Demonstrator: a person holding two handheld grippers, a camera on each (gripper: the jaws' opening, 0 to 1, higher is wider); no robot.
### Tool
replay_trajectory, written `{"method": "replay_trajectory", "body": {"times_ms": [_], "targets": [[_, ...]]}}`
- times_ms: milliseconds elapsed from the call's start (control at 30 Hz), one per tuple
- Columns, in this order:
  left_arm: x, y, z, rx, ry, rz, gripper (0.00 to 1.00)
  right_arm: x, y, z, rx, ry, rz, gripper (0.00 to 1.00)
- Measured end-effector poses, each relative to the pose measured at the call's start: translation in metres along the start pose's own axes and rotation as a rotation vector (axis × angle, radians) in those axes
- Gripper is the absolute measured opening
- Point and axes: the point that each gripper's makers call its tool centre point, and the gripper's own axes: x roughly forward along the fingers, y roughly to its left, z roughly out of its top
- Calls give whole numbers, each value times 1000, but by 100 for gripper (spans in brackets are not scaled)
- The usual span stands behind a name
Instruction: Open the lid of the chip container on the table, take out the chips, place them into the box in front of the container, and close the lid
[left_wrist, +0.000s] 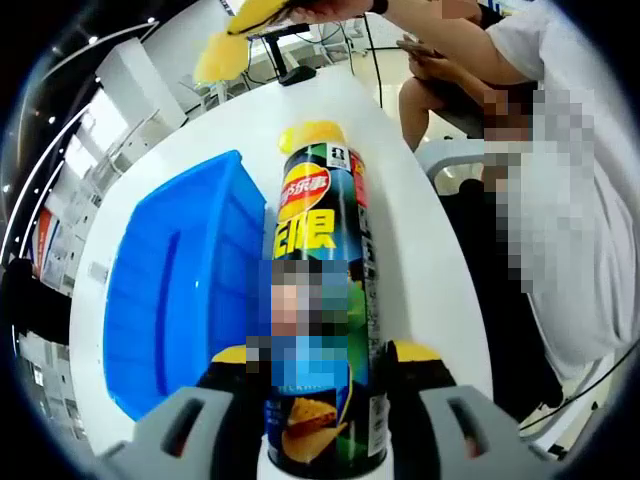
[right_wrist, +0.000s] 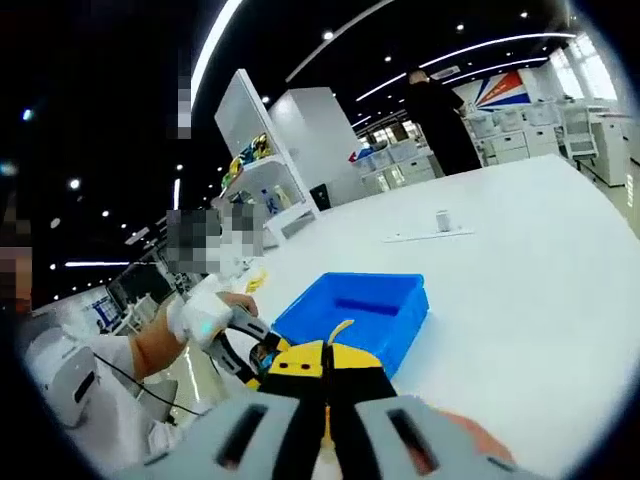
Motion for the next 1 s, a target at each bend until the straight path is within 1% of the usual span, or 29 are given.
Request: {"method": "replay_trajectory", "body": {"times_ms": [67,100,133,233,300,400,500,567,667,767,933,967,1000], "targets": [[0,-1,0,1,1,1,49,18,1,2,-2,18,14,1],[0,-1,0,2,2,1,49,31,1,4,11,31,28,1],[0,0,0,3,2,1,49,40,1,4,17,40,32,1],[0,-1,0,3,2,2,49,74,0,1,33,82,50,1],[0,0,1,1,0,2,49,93,-3,-4,47,108,50,1],[0,-1,1,-1,-3,0,49,113,-10,-10,68,129,42,1],[0,-1,2,-3,-2,-2,49,135,-19,-20,102,162,26,1],[0,-1,2,-2,-2,-1,49,145,-24,-27,106,186,4,1],[0,-1,2,-6,-4,-4,49,156,-28,-32,111,213,-8,1],[0,-1,2,-13,-11,-13,49,162,-30,-38,86,244,-40,1],[1,5,-1,-16,-12,-12,49,171,-30,-45,52,293,-59,1],[1,5,-2,-17,-13,-13,49,171,-31,-46,38,300,-70,1],[1,3,0,-17,-13,-12,49,174,-28,-46,25,293,-66,1]]}}
